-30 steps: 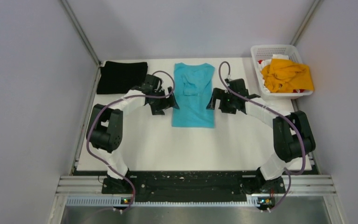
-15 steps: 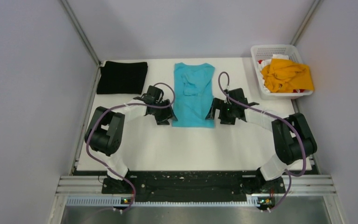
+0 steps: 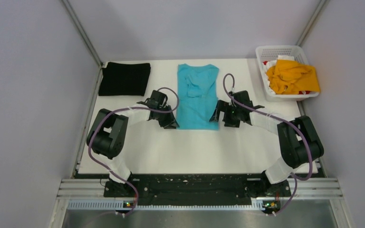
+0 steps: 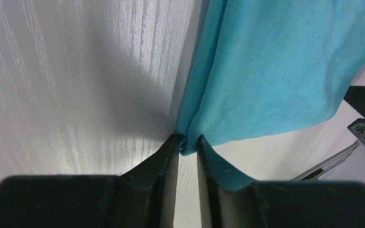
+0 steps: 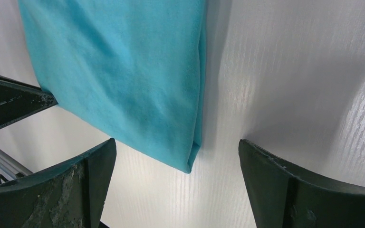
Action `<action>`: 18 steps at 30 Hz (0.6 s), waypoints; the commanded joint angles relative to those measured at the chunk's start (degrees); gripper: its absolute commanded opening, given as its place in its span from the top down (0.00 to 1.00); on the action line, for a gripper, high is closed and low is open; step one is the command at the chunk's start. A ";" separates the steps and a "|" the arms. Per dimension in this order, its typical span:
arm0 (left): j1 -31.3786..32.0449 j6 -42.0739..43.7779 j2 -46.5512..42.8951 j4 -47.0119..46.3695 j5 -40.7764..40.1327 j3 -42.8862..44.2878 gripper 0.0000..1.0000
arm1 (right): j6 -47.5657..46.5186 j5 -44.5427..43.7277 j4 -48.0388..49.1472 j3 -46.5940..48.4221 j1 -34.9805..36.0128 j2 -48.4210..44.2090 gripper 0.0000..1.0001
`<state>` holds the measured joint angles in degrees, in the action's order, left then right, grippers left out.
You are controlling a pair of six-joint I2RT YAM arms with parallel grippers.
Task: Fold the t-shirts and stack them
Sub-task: Grab one side of the 2/3 rectangular tshirt with both arms
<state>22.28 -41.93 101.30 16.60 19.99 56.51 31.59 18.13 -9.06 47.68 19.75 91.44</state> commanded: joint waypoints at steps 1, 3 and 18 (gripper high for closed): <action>0.63 0.27 1.58 1.07 -3.92 -0.91 0.84 | 0.03 -0.27 0.76 -0.83 0.43 -1.75 0.02; 0.63 0.05 1.75 1.16 -4.09 -0.63 1.00 | -0.01 0.77 0.67 -0.84 0.45 -1.47 0.04; 0.67 -1.88 0.94 -0.86 -3.27 -2.72 1.00 | 3.26 3.09 0.73 -3.90 1.44 1.02 0.47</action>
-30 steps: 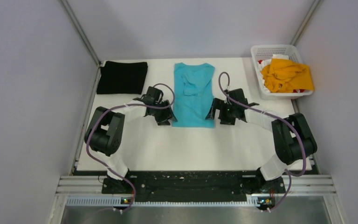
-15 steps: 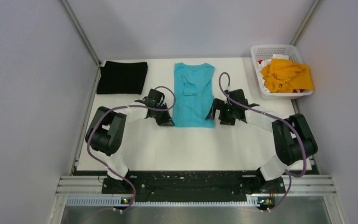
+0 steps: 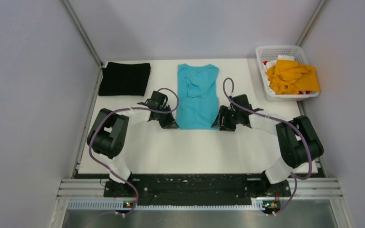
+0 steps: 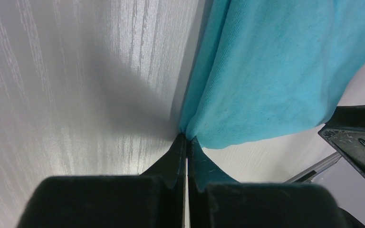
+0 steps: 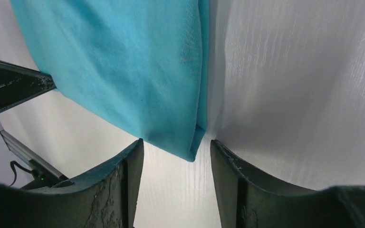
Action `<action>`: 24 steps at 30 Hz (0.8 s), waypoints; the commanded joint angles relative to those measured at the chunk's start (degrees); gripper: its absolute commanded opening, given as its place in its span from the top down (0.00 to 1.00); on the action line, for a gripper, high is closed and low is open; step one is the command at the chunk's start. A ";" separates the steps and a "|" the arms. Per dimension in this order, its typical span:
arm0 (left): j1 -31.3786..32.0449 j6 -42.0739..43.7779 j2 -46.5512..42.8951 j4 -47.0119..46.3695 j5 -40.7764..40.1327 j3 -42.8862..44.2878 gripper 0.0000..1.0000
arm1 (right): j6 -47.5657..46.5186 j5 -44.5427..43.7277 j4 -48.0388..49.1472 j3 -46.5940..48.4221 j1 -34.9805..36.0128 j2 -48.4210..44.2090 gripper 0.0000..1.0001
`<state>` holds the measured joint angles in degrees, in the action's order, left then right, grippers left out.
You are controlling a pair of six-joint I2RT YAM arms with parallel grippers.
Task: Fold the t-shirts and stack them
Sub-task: Grab one side of the 2/3 rectangular tshirt with both arms
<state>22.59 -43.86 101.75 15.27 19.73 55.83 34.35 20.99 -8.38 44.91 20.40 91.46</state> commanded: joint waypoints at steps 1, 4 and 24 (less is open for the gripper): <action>0.37 0.07 0.55 0.47 -2.98 -2.04 1.00 | 0.58 0.27 0.10 -1.33 0.90 1.11 0.48; 0.43 -0.11 0.53 0.34 -2.85 -2.24 1.00 | 0.82 -0.38 0.88 -1.99 1.00 1.38 0.56; 7.38 -3.92 -19.55 13.85 -6.36 -12.79 1.00 | -9.90 13.08 -21.07 -3.29 2.16 -10.96 1.00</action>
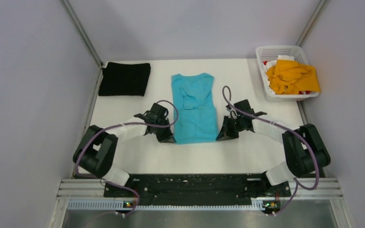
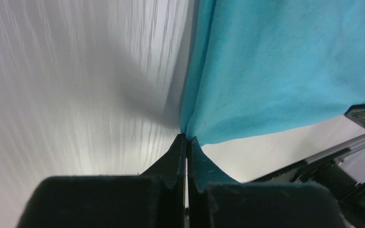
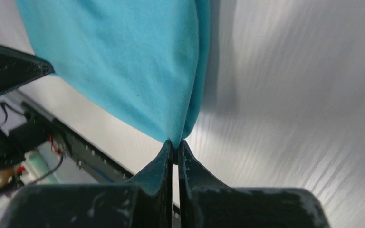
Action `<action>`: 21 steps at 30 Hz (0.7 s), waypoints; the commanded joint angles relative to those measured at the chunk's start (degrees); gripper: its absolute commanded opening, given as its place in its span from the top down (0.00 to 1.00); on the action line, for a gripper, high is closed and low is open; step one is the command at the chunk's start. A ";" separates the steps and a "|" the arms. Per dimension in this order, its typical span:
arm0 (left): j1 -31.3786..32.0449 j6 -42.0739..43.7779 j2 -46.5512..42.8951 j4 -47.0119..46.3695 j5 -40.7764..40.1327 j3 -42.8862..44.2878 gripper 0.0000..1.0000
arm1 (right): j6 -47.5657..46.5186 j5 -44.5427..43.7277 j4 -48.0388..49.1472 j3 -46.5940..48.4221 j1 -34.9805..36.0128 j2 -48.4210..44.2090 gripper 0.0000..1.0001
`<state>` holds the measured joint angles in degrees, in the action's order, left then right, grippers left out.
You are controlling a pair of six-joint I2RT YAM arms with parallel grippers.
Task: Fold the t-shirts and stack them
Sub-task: Grab one side of the 2/3 rectangular tshirt with both arms, then fold the long partially folded tshirt into a neat square
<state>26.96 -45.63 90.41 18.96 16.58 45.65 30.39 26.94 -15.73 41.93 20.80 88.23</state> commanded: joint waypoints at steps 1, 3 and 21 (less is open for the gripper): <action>4.14 -3.37 -10.82 12.16 -3.60 -3.12 1.00 | -7.27 9.17 -17.79 0.52 2.15 -9.14 1.00; 6.75 -5.76 -16.25 16.27 -4.65 -3.69 1.00 | -9.04 13.03 -23.47 2.26 2.67 -12.51 1.00; 3.43 0.18 -13.65 17.13 -19.63 21.40 1.00 | -9.02 1.77 -19.26 24.69 -3.40 -9.00 1.00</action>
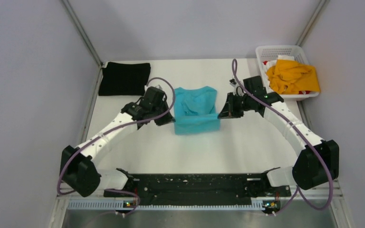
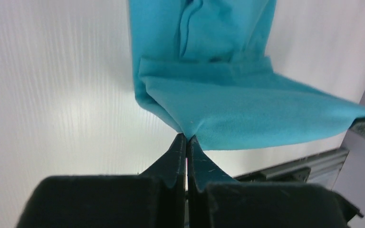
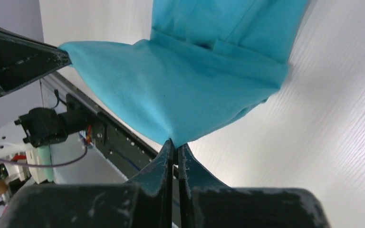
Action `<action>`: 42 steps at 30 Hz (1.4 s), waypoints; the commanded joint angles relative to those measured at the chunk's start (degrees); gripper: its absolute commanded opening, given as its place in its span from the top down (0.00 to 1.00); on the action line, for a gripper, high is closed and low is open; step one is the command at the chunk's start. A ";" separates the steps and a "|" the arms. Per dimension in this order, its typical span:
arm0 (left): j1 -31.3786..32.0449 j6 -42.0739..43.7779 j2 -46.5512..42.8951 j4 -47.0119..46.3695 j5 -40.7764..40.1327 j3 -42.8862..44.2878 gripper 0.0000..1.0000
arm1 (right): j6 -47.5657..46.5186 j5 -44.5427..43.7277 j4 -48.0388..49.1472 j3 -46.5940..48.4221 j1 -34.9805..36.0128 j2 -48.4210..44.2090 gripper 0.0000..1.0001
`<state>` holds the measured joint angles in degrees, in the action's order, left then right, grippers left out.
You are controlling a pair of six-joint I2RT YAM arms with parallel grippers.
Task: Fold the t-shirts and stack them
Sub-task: Fold the long partially folded tshirt into a neat square
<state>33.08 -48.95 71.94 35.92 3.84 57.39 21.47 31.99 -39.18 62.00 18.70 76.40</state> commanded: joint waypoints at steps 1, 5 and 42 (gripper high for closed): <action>-3.24 4.04 6.35 0.15 -6.45 11.41 1.00 | -0.46 -3.34 3.91 5.40 -1.73 3.80 1.00; -5.10 6.34 11.66 -0.54 -5.93 16.62 1.00 | 0.29 -2.70 6.43 8.12 -3.26 7.86 1.00; -16.97 17.40 56.20 -5.23 2.78 58.31 0.95 | 3.47 -3.19 20.42 36.04 -10.88 47.23 0.91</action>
<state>17.65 -32.91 125.45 32.58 7.68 109.91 25.69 31.48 -23.42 93.12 9.08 119.52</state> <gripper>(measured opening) 0.012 0.017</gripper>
